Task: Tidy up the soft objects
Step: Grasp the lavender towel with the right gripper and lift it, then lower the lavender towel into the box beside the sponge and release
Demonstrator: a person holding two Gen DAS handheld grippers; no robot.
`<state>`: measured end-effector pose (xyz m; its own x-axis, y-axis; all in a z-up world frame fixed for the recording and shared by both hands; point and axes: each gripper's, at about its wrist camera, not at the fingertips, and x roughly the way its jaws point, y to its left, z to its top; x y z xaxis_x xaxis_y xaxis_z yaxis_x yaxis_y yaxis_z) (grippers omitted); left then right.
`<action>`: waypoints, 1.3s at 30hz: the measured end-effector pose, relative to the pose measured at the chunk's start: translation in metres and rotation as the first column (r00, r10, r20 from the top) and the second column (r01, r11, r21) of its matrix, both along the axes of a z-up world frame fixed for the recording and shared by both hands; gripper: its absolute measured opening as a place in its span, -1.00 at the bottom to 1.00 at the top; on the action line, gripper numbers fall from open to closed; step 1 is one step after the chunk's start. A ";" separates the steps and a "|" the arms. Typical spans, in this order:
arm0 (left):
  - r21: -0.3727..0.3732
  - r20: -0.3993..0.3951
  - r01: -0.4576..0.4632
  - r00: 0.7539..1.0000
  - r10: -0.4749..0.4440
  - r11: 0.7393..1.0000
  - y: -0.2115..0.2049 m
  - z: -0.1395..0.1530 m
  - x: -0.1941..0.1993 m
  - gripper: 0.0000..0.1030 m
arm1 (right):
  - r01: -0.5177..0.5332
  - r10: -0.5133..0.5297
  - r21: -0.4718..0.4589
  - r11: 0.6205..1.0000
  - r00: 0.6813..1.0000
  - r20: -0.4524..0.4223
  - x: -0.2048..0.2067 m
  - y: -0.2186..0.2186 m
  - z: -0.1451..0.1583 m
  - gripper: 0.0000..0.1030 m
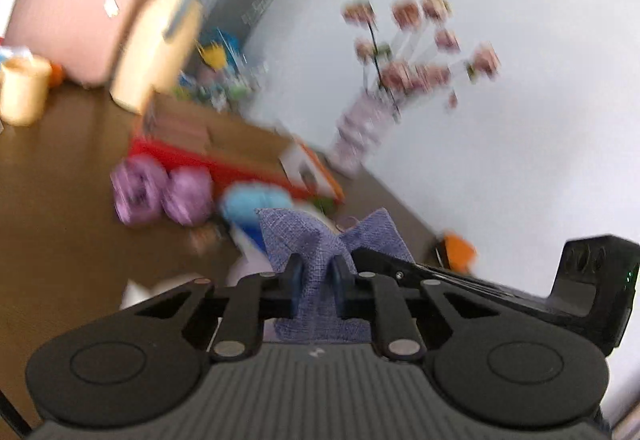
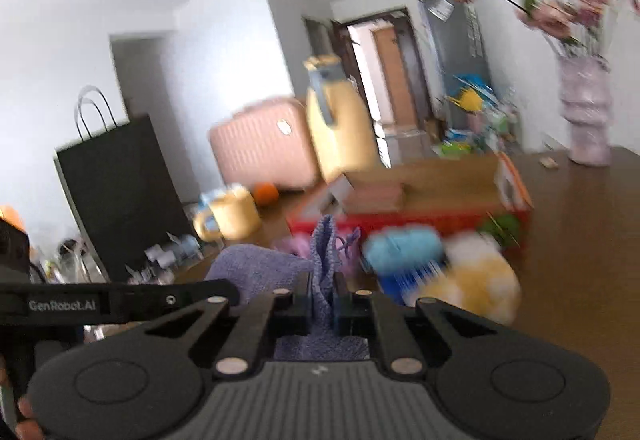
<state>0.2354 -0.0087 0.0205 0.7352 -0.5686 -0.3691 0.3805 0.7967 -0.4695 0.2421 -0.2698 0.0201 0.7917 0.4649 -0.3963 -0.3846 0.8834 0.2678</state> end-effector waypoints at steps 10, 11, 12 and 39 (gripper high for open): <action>0.095 -0.171 0.019 0.985 -0.002 0.995 -0.032 -0.068 -0.032 -0.12 | 0.110 -0.115 -0.042 0.993 0.983 -0.140 -0.041 -0.019 -0.071 -0.83; 0.108 -0.170 0.020 0.985 -0.001 0.994 -0.034 -0.067 -0.032 -0.11 | 0.114 -0.120 -0.056 0.992 0.984 -0.132 -0.045 -0.017 -0.072 -0.83; 0.115 -0.170 0.013 0.985 0.007 0.993 -0.035 -0.066 -0.031 -0.12 | 0.116 -0.123 -0.063 0.991 0.984 -0.126 -0.045 -0.016 -0.073 -0.83; 0.382 -0.059 -0.127 0.985 0.161 0.915 0.004 0.010 0.303 -0.82 | -0.012 -0.014 -0.087 0.996 0.958 -0.288 0.346 0.085 -0.002 -0.82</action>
<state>0.5380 -0.0051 0.0302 0.7535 -0.2660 -0.6012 0.2198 0.9638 -0.1510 0.5879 -0.1850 0.0185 0.6387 0.4176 -0.6463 -0.3019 0.9086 0.2887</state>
